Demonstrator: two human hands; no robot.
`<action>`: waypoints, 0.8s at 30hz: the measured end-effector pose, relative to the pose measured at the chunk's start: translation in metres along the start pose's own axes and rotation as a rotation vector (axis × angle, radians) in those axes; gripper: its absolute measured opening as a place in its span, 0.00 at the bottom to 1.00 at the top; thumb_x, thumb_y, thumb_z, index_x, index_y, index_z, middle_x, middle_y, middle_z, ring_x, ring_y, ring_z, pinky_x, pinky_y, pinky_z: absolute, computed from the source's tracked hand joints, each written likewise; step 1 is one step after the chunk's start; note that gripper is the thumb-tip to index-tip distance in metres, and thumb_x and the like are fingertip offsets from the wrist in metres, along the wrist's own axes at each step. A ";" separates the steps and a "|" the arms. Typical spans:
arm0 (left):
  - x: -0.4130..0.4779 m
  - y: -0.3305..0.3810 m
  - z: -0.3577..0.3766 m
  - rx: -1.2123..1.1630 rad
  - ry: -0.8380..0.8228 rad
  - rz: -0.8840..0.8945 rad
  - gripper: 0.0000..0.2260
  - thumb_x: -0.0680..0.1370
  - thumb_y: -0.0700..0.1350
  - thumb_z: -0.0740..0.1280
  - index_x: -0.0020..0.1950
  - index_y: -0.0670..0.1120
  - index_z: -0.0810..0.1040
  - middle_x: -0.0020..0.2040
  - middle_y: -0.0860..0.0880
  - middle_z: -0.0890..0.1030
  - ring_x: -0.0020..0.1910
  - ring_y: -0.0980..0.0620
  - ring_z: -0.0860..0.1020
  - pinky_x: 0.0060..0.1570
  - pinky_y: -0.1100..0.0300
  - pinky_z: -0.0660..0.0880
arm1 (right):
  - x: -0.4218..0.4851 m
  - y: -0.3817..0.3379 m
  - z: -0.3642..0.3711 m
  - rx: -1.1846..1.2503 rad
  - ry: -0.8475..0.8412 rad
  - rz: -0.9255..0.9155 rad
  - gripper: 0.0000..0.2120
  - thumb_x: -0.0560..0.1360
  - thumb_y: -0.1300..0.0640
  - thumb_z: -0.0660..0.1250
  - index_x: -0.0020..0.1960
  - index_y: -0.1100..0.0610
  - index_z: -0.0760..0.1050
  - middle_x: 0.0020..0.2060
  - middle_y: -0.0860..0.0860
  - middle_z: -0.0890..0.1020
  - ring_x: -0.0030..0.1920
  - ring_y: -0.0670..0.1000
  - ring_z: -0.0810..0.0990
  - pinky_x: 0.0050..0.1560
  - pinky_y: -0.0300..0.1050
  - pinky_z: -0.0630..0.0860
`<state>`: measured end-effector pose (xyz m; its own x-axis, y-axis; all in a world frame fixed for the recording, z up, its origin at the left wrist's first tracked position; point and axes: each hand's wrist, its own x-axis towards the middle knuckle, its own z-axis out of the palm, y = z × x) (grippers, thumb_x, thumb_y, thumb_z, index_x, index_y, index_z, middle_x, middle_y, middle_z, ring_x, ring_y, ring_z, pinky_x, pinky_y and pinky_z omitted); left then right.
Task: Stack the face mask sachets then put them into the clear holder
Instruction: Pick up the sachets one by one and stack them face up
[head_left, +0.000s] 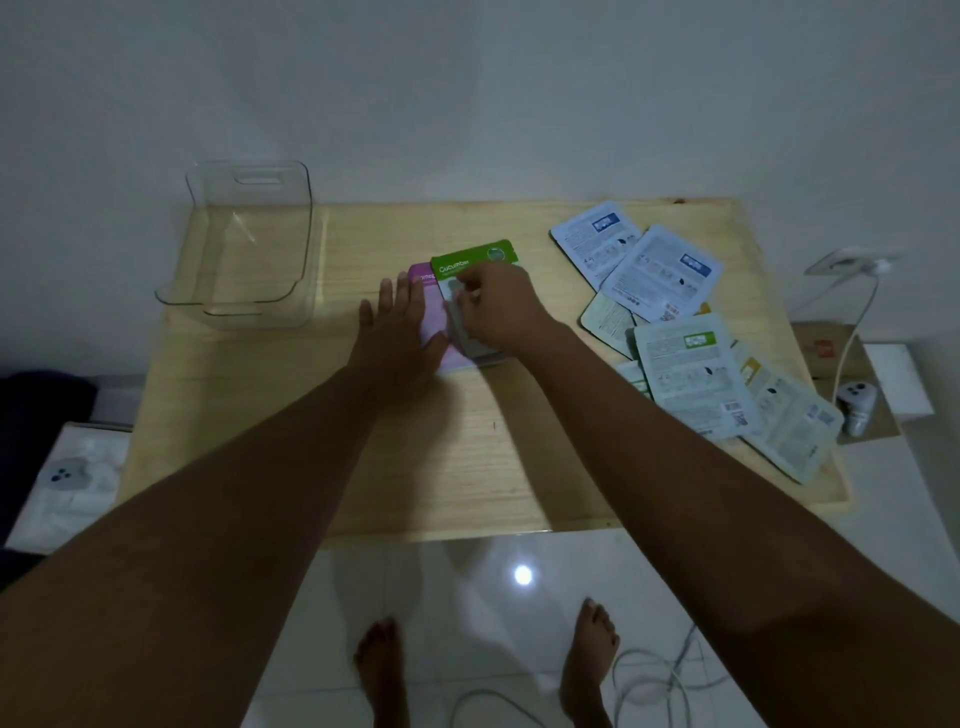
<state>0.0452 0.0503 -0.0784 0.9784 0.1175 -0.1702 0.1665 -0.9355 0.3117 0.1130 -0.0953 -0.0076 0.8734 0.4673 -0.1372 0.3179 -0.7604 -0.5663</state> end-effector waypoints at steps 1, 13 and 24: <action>0.000 -0.001 -0.001 -0.010 -0.004 0.001 0.35 0.80 0.56 0.57 0.80 0.42 0.46 0.81 0.41 0.48 0.79 0.40 0.46 0.74 0.39 0.46 | -0.001 0.004 0.000 -0.048 0.040 0.016 0.16 0.77 0.56 0.65 0.63 0.56 0.79 0.62 0.59 0.78 0.63 0.60 0.76 0.62 0.54 0.74; 0.002 0.000 -0.001 -0.024 0.013 0.009 0.31 0.80 0.60 0.51 0.80 0.49 0.47 0.81 0.41 0.50 0.79 0.38 0.48 0.73 0.36 0.48 | -0.017 0.024 0.026 -0.158 0.000 -0.020 0.19 0.77 0.47 0.59 0.63 0.53 0.75 0.67 0.59 0.73 0.65 0.64 0.70 0.59 0.58 0.74; 0.002 0.010 0.001 0.043 -0.004 -0.027 0.33 0.79 0.60 0.55 0.80 0.52 0.49 0.81 0.45 0.49 0.78 0.35 0.46 0.72 0.34 0.45 | -0.013 0.064 -0.002 -0.245 0.051 0.445 0.33 0.80 0.49 0.60 0.78 0.60 0.52 0.79 0.63 0.52 0.79 0.64 0.48 0.73 0.70 0.54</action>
<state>0.0489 0.0405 -0.0762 0.9730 0.1421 -0.1816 0.1878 -0.9454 0.2663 0.1230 -0.1515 -0.0404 0.9587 0.0564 -0.2788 -0.0170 -0.9670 -0.2541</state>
